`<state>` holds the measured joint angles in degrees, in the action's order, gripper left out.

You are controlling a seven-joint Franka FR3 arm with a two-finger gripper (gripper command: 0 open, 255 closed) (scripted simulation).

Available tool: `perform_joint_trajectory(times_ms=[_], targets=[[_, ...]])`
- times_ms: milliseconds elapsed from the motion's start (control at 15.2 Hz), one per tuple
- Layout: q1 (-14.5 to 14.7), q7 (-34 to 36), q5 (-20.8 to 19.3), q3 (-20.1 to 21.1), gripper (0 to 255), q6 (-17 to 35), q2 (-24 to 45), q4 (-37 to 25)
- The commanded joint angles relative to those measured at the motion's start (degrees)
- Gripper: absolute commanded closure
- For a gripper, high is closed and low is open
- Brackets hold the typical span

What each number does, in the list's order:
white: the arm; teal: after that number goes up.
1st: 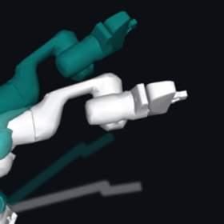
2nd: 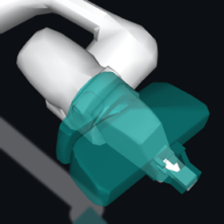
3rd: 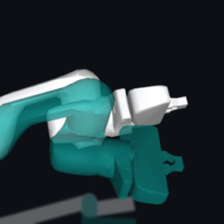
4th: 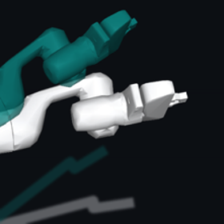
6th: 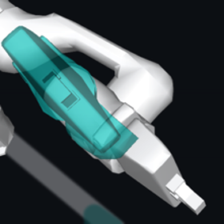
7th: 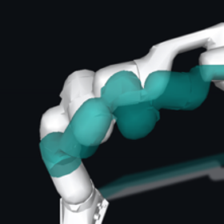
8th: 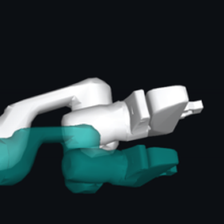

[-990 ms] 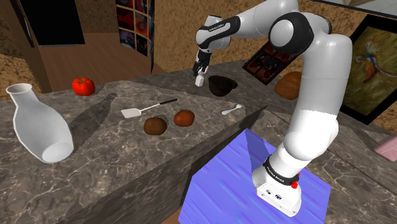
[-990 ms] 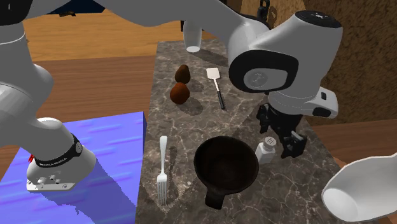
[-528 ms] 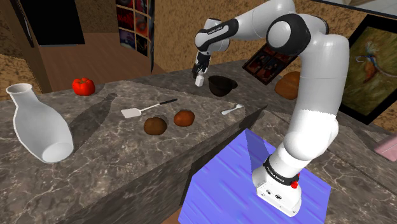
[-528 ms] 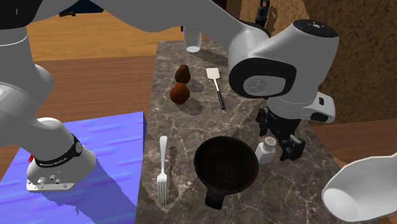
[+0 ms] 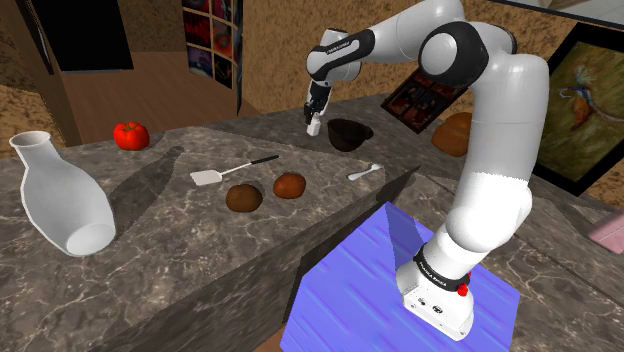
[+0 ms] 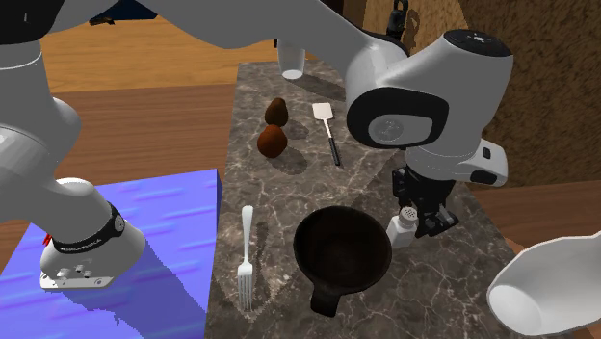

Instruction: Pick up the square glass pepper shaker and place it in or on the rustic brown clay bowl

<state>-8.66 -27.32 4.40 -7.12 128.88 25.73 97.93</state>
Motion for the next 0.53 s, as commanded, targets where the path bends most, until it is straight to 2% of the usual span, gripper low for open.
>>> perform_joint_trajectory(times_ms=[0, 198, 462], targets=[[0.01, 0.00, 0.00, 0.01, 255, 0.00, 0.01, 0.02], [0.00, -0.01, 0.01, 0.01, 255, 0.00, 0.01, 0.02], [0.07, 0.17, -0.25, -0.12, 255, -2.50, -1.36, -1.12]])
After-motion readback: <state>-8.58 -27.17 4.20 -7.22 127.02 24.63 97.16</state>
